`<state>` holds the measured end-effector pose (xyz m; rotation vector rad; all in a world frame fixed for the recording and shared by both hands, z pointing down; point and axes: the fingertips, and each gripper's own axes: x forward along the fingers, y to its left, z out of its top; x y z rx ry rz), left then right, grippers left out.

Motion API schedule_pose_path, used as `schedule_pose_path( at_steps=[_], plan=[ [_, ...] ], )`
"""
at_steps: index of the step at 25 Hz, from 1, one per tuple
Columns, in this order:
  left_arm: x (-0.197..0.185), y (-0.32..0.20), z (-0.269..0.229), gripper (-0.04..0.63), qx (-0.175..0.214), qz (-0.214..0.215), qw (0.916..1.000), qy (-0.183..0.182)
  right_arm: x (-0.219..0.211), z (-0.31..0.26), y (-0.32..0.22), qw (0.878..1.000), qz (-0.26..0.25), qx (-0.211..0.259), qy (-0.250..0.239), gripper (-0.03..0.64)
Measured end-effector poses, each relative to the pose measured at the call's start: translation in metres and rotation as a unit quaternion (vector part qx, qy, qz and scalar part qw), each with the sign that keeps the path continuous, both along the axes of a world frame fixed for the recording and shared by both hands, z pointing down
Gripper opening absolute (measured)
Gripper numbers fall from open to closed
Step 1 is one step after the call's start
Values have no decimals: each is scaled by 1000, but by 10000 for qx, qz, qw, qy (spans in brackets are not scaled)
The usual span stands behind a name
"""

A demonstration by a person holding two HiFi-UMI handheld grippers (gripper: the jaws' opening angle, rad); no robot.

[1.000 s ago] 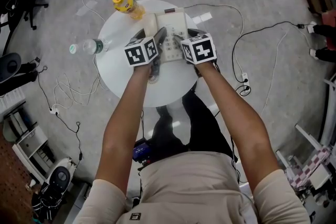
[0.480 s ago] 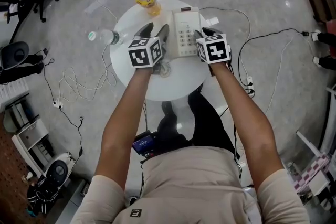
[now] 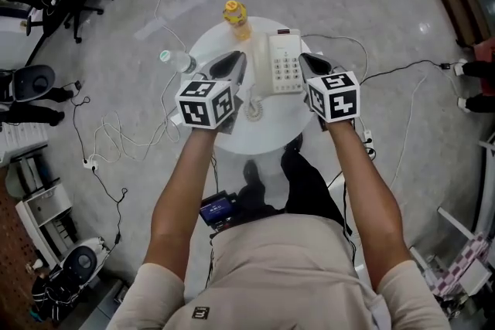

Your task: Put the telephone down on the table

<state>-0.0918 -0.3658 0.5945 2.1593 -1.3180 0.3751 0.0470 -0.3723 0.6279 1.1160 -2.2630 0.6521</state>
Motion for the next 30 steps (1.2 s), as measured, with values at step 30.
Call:
schedule_pose_path(
  at_steps=[30],
  plan=[
    [-35, 199, -249, 25, 1906, 1125, 9752, -5, -42, -280, 195, 9784, -698, 1756, -838, -8]
  ],
)
